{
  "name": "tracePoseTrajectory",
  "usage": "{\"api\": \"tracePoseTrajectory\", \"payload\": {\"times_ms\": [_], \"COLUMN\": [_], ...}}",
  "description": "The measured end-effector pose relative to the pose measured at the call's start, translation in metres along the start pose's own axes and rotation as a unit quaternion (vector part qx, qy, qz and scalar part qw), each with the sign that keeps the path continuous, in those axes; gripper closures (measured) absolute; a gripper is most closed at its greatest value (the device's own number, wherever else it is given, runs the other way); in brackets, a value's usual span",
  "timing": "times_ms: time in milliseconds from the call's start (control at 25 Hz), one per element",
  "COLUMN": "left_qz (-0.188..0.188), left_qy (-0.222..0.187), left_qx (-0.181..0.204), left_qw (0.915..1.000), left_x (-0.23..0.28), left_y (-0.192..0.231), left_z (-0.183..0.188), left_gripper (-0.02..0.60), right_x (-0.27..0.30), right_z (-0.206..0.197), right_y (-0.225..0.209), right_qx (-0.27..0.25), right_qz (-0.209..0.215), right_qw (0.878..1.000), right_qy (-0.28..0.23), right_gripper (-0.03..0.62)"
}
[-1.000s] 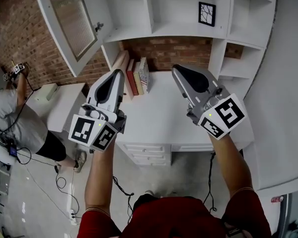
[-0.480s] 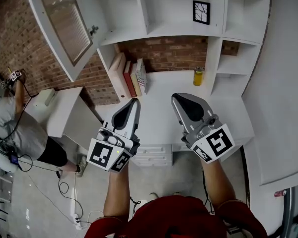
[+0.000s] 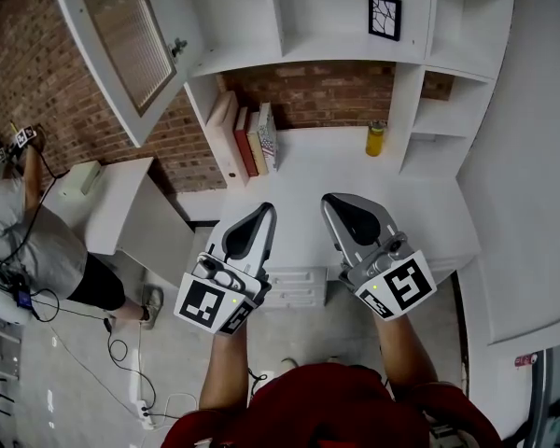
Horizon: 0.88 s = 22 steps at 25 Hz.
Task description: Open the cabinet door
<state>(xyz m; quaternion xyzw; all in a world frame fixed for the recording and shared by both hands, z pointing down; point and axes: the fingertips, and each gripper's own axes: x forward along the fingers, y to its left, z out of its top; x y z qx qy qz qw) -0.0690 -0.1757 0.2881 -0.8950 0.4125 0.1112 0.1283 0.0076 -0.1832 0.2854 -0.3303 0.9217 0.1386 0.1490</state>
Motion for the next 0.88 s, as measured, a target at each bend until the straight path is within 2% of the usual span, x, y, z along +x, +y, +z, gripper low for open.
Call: {"api": "tracePoseTrajectory", "payload": {"times_ms": [400,880], "left_qz": [0.000,-0.019], "left_qy": [-0.012,-0.023], "left_qx": [-0.010,-0.026], "left_qw": [0.9999,0.9992], "left_x": [-0.008,-0.004], "left_y": [0.014,0.013], "left_z": [0.002,-0.003], "left_gripper": [0.575,0.575], "right_x": [0.008,0.004], "right_z": [-0.002,-0.004], "right_y": [0.007,0.006], "right_qx": [-0.006,-0.011], "right_qz": [-0.001,-0.014], "right_qw": [1.000,1.000], "right_qy": [0.001,0.004], "right_gripper": [0.582,0.582]}}
